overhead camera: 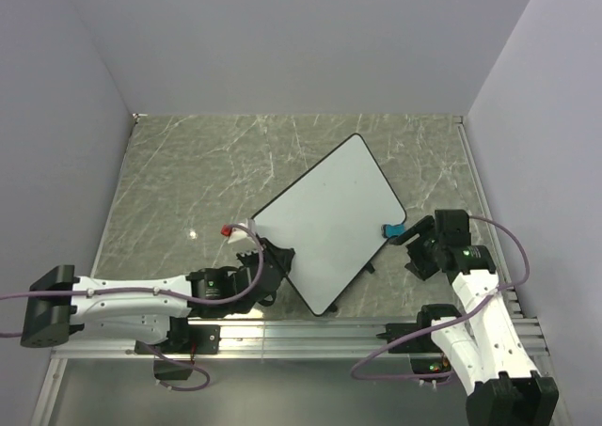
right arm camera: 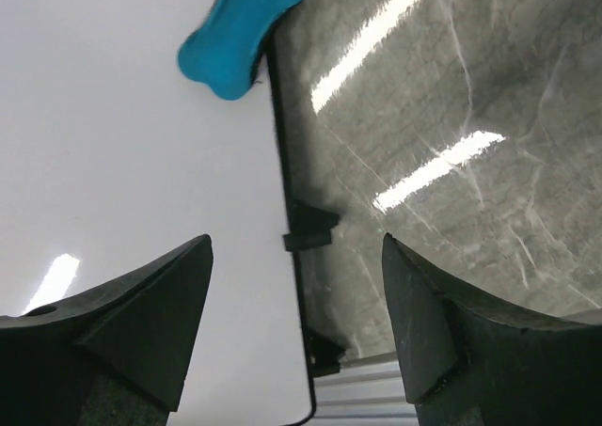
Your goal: Erase the whiteboard
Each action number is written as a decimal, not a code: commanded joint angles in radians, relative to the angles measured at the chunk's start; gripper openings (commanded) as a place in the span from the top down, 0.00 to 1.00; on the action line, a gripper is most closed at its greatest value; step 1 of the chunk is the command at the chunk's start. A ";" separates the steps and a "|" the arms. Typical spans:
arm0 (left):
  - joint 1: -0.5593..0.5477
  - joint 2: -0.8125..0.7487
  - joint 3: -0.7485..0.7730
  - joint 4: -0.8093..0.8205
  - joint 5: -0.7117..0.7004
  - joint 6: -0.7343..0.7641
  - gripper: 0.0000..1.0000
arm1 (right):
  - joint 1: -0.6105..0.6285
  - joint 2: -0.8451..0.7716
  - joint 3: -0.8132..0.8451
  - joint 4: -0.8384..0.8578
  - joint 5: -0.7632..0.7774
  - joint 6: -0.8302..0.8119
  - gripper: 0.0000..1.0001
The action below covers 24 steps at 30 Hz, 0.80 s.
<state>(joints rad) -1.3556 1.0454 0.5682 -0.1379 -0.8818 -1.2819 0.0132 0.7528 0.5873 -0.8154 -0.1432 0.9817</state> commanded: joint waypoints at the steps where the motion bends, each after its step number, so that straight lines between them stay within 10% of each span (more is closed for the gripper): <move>1: 0.003 -0.044 -0.010 -0.422 -0.086 0.055 1.00 | -0.001 -0.038 -0.024 0.018 -0.047 -0.028 0.21; 24: -0.244 0.296 0.200 -0.910 -0.157 -0.470 1.00 | 0.011 -0.144 -0.115 0.016 -0.128 -0.060 0.24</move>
<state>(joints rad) -1.5879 1.3369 0.8162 -0.6579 -1.1851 -1.8446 0.0162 0.6331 0.4808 -0.8162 -0.2382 0.9360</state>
